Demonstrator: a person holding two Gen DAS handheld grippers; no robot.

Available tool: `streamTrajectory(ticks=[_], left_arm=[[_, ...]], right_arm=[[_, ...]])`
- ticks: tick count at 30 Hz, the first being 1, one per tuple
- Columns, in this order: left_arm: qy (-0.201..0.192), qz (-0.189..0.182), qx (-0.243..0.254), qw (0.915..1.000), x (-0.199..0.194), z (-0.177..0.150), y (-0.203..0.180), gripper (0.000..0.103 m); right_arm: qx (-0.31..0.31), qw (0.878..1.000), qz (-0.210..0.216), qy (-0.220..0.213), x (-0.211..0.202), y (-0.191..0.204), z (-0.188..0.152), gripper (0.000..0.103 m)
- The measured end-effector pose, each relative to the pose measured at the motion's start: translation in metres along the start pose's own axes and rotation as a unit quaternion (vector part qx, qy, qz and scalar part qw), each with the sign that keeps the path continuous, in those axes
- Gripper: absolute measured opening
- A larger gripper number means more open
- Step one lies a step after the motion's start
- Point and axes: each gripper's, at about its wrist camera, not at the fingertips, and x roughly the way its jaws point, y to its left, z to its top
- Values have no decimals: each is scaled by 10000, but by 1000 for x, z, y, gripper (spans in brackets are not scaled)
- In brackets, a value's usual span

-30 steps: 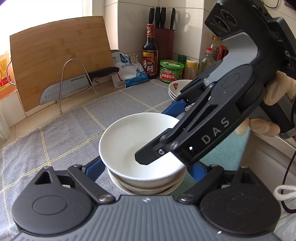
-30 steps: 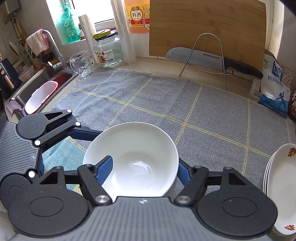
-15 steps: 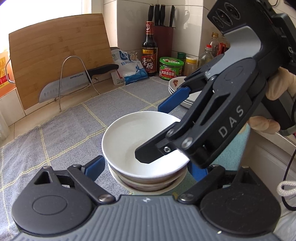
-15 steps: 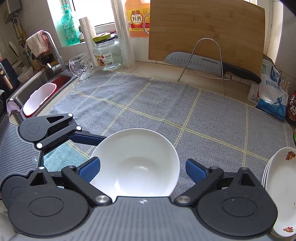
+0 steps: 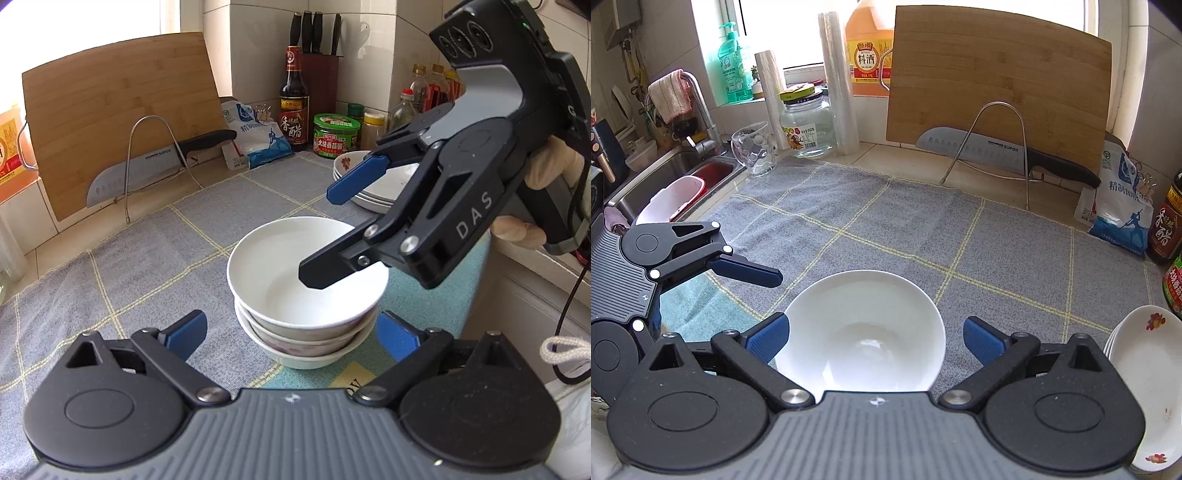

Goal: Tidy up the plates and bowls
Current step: 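Lower the bowl onto the stacked bowls and open the right tool, then grasp the three-bowl stack from opposite sides with both tools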

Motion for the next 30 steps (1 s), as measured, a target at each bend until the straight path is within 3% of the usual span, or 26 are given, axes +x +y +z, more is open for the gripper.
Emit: streamTrajectory(ticks=[4,10,21,30], left_arm=[[-261,24,116,9996,-13,-2,4,99],[-204,21,494,9986,-16,-12,8,100],[299,49,306,9991,8,-29,7,100],[454,39,497,9977,31,-27,2,100]], right_arm=[[-97,9993,-100,-354,-15,4,-5,102],[-313,9965,-452,-623,-33,10,-25,103],[-739,9963,-430,93,-15,10,-63,103],[-1183,9920,-238,358,13,3,-76,103]])
